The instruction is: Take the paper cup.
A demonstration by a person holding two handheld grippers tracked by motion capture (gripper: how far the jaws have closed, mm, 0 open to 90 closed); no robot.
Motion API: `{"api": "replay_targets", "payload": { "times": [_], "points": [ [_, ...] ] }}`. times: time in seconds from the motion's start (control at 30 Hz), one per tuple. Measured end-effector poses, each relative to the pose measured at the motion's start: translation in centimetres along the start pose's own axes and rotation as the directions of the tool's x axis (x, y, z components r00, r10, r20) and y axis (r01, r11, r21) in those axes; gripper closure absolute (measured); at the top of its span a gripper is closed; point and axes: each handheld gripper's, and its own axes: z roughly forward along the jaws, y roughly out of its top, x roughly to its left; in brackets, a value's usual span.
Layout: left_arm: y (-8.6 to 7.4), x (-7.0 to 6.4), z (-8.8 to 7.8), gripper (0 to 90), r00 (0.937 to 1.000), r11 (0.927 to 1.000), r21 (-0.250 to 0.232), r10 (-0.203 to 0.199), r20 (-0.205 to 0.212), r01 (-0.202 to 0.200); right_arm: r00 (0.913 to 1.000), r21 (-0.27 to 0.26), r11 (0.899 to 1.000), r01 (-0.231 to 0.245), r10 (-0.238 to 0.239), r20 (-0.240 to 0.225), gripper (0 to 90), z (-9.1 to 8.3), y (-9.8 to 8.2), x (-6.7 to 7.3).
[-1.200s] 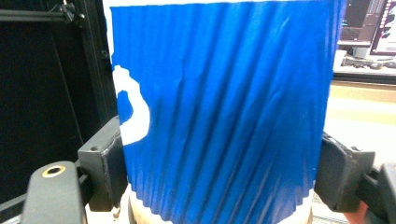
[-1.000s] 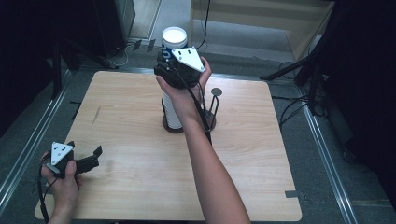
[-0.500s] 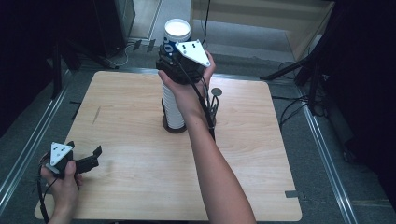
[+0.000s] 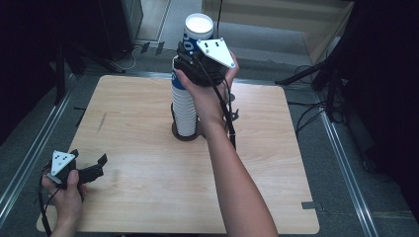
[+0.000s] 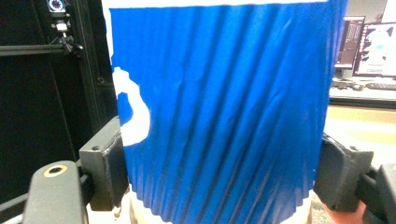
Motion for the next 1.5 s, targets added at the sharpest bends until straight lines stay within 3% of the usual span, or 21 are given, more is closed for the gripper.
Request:
{"api": "replay_targets", "payload": {
  "times": [0.73, 1.5],
  "points": [
    [0.0, -0.1, 0.0, 0.6, 1.0, 1.0, 0.001, 0.009, 0.003, -0.009, 0.9987, -0.002, 1.0, -0.01, 0.01, 0.05, 19.5, -2.5, -0.5, -3.8],
    [-0.1, -0.1, -0.2, 0.6, 0.9999, 0.9999, -0.006, 0.01, 0.008, -0.01, 0.9967, 0.045, 0.999, -0.02, 0.017, 0.079, 19.5, -6.0, -4.8, -7.2]
  ]
}}
